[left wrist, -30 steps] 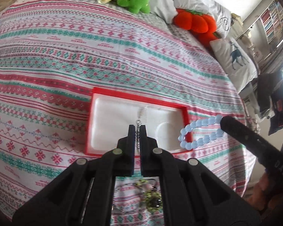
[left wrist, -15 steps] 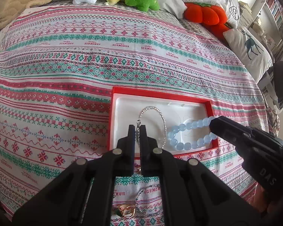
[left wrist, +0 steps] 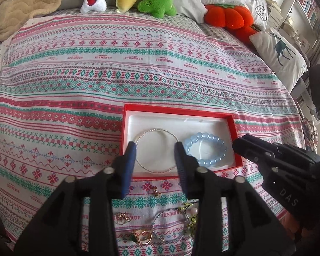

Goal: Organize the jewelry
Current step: 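Open both tools to drop the bracelets into the red box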

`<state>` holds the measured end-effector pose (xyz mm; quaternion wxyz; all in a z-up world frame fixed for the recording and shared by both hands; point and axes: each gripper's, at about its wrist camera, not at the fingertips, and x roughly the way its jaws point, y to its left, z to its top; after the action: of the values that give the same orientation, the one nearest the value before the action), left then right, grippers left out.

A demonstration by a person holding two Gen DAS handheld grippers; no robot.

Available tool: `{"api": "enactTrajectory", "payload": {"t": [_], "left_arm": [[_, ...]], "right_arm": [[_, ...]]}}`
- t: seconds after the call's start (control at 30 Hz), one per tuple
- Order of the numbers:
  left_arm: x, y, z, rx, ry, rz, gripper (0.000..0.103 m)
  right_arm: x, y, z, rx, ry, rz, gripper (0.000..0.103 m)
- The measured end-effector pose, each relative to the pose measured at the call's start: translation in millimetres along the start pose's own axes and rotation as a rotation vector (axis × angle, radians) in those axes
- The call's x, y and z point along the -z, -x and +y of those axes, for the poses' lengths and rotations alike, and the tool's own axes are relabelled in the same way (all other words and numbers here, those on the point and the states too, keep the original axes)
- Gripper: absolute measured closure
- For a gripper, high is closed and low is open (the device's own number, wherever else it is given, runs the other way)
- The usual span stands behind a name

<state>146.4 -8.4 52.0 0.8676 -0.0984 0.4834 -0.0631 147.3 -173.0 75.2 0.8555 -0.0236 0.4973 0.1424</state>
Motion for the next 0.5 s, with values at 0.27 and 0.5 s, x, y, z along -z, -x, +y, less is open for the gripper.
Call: {"api": "enactTrajectory", "payload": {"t": [0.27, 0.5], "left_arm": [[10.8, 20.8, -9.9, -0.058, -0.065, 0.000, 0.028], [31.8, 26.1, -0.5, -0.135, -0.116, 0.067, 0.021]], "right_arm": [[9.1, 15.8, -2.5, 0.019, 0.004, 0.009, 0.085], [26.7, 32.2, -4.2, 0.017, 0.000, 0.009, 0.029]]}}
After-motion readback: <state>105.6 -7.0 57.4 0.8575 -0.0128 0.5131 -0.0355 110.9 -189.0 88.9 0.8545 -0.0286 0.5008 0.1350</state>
